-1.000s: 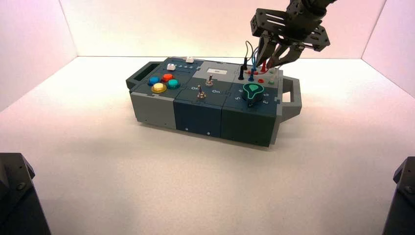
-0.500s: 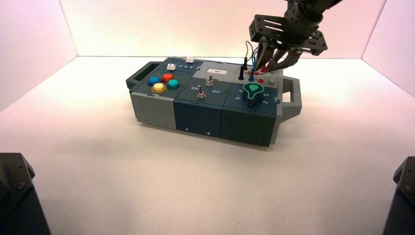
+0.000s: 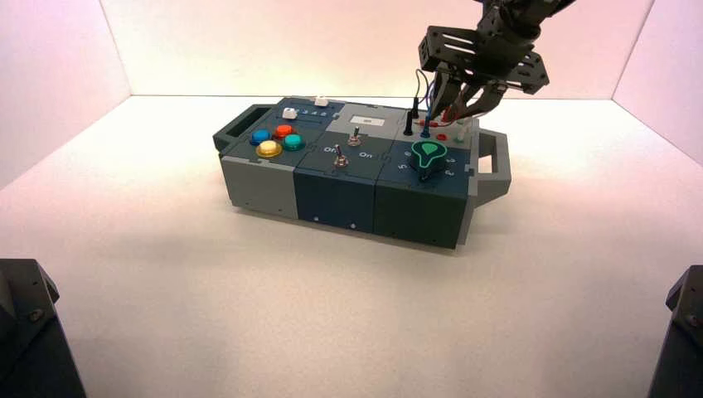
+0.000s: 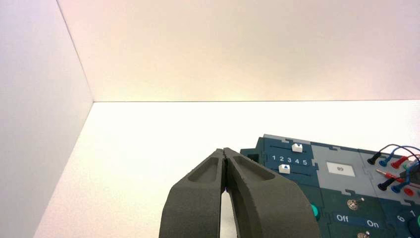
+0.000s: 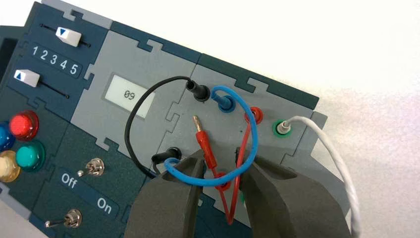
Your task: Insert the red wire.
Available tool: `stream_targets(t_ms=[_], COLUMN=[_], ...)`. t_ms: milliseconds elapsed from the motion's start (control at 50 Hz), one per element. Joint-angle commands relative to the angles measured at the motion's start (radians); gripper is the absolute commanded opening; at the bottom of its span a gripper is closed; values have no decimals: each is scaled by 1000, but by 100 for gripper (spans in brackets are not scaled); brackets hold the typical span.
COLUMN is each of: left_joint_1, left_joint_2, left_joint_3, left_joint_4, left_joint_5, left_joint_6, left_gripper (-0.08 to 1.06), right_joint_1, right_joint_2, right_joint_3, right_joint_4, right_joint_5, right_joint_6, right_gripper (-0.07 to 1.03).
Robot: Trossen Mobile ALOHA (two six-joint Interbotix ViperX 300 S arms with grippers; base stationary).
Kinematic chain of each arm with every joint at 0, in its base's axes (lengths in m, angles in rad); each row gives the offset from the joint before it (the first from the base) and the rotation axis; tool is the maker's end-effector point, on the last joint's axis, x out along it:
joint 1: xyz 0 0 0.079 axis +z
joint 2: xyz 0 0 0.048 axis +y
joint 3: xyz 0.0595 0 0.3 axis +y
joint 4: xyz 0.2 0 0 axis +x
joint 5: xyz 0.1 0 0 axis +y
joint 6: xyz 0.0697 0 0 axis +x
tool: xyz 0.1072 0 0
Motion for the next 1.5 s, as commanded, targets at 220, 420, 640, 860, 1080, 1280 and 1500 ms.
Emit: stream_targets(t_ms=[220,420,640,860,1080,1280,1500], left_joint_1=[5,3,5,5,5,5,5], left_joint_2=[5,5,8,8,8,8,8], left_joint_3=[-34,-35,-35,-37,-37,-37,-37], left_joint_4=[2,2,2,2,2,2,2], left_joint_5=[-15,-15,-20,-21,-21,-21,-23], left_joint_6=[3,3,3,3,3,3,3], left_gripper=[-3,-3,-3,-3,-3,-3,-3], right_joint_1=[-14,-14,-12,-11,-11,-9,-3], right_joint_2=[0,6,11,26,35,35,35], right_joint_3=[-28,-32,-34,-38,-48,-51,-51], right_joint_4=[-2,-2,-2,-2,0,0,3], right_joint_5=[-9,-9,-9,-9,-9,-9,-9], right_joint_6=[0,0,0,0,0,0,2], right_gripper=[35,35,34,34,33,32,31])
